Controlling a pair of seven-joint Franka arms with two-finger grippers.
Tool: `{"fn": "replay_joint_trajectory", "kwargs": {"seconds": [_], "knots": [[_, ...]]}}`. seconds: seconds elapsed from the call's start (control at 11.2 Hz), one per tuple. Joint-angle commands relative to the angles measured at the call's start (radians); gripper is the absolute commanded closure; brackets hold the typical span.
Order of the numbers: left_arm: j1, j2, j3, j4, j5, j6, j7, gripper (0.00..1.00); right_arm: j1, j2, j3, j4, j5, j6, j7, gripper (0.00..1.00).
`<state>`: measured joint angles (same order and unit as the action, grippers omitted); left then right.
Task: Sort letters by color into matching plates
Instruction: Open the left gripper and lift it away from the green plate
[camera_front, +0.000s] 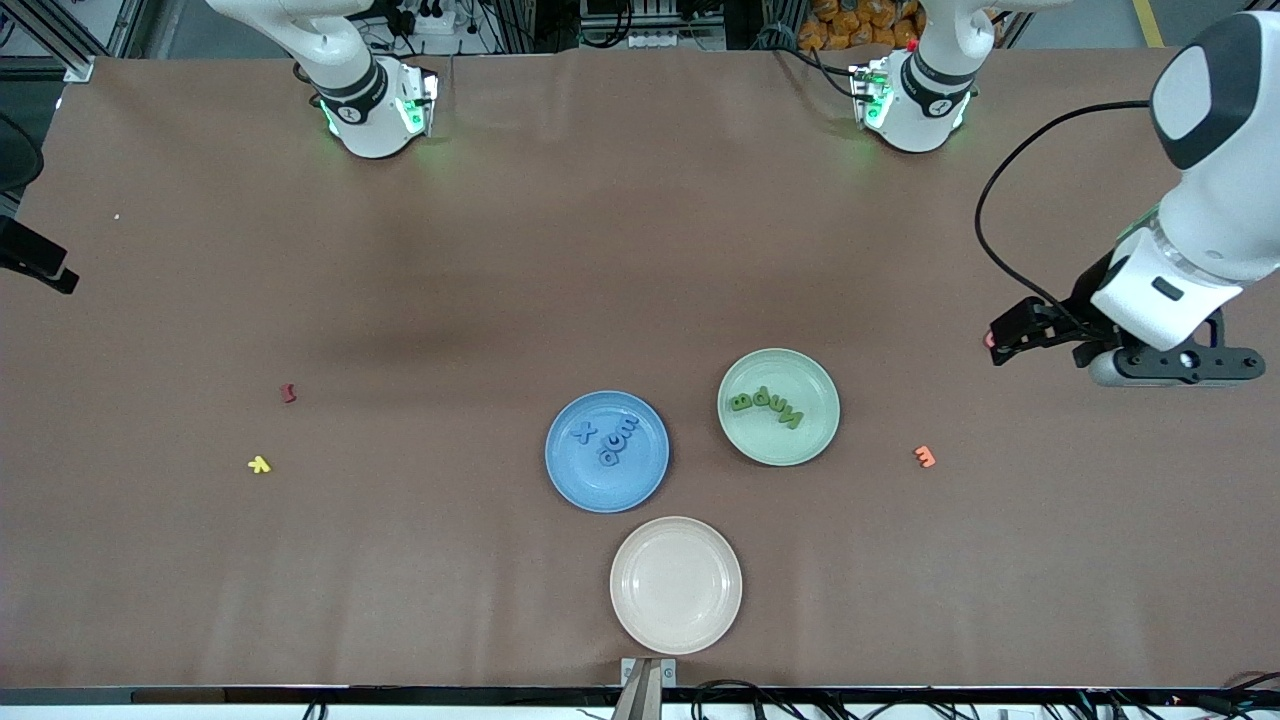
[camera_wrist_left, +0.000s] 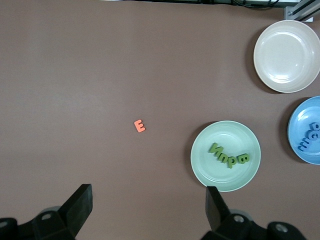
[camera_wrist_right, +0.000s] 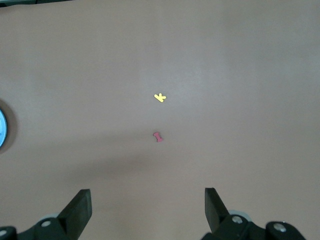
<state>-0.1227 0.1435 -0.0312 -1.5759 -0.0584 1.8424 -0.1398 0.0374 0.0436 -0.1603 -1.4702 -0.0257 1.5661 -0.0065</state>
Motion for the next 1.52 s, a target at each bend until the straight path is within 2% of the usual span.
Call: {"fn": "replay_joint_trajectory", "kwargs": {"seconds": [0.0, 0.36, 0.54, 0.8, 0.89, 1.43], "knots": [[0.031, 0.007, 0.007, 0.008, 0.025, -0.015, 0.037, 0.00, -0.065, -0.007, 0.068, 0.007, -0.002, -0.003, 0.003, 0.00], [0.043, -0.037, 0.016, 0.017, 0.028, -0.020, 0.152, 0.00, -0.060, -0.005, 0.067, 0.007, -0.002, -0.001, 0.003, 0.00], [0.060, -0.044, 0.010, 0.022, 0.031, -0.066, 0.155, 0.00, -0.060, -0.004, 0.067, 0.007, -0.002, 0.003, 0.003, 0.00], [0.095, -0.039, -0.004, 0.114, 0.020, -0.176, 0.189, 0.00, -0.057, -0.004, 0.067, 0.007, 0.000, 0.011, 0.005, 0.00], [0.101, -0.047, -0.024, 0.116, 0.025, -0.179, 0.187, 0.00, -0.056, -0.004, 0.067, 0.005, 0.000, 0.011, 0.007, 0.00], [0.095, -0.116, -0.015, 0.114, 0.026, -0.183, 0.189, 0.00, -0.060, -0.004, 0.067, 0.005, 0.003, 0.009, 0.016, 0.00]]}}
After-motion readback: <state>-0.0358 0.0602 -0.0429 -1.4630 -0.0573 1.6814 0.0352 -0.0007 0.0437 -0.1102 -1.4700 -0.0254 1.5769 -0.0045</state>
